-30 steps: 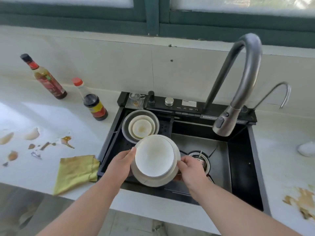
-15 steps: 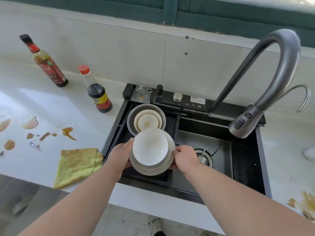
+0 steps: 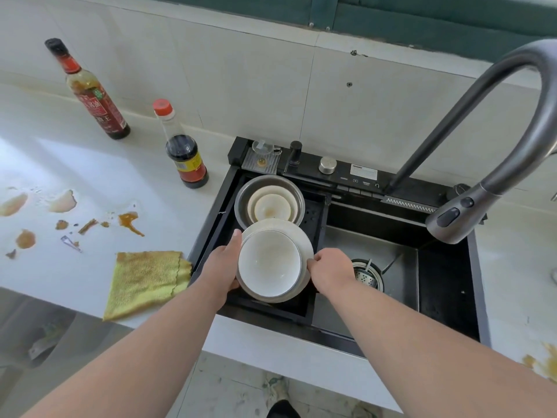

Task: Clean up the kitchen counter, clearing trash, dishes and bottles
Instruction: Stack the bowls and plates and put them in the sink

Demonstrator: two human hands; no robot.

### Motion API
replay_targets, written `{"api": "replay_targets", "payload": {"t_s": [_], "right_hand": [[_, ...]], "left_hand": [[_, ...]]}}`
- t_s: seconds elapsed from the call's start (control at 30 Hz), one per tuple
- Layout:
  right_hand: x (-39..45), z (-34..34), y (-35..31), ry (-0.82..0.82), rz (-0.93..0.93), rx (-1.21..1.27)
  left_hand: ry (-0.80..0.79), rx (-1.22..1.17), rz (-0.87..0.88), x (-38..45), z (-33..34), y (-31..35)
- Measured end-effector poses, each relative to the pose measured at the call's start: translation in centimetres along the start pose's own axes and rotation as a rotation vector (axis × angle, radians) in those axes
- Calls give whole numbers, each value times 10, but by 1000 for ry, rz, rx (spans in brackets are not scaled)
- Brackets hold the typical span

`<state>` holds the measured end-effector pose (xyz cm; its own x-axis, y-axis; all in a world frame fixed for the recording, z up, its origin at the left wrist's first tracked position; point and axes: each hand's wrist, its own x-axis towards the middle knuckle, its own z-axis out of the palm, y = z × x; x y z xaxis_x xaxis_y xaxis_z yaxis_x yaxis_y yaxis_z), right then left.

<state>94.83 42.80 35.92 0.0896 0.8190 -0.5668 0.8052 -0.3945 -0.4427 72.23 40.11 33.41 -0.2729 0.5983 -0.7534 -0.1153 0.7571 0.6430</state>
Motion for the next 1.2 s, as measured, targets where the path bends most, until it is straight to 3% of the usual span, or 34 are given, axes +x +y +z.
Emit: {"api": "replay_targets", "payload": {"t_s": [0.2, 0.37, 0.43, 0.7, 1.2], "right_hand": [[8, 2, 0, 2, 25, -41], [15, 4, 0, -8, 12, -94], [17, 5, 0, -10, 10, -109], [28, 9, 2, 13, -27, -227], [19, 14, 2, 95, -98, -442]], "left_hand": [[-35, 18, 8, 0, 7, -1], [-315, 45, 198, -1, -8, -8], [-356, 74, 215, 5, -11, -10], [-165, 269, 154, 29, -5, -18], [-51, 405, 131, 21, -4, -6]]}}
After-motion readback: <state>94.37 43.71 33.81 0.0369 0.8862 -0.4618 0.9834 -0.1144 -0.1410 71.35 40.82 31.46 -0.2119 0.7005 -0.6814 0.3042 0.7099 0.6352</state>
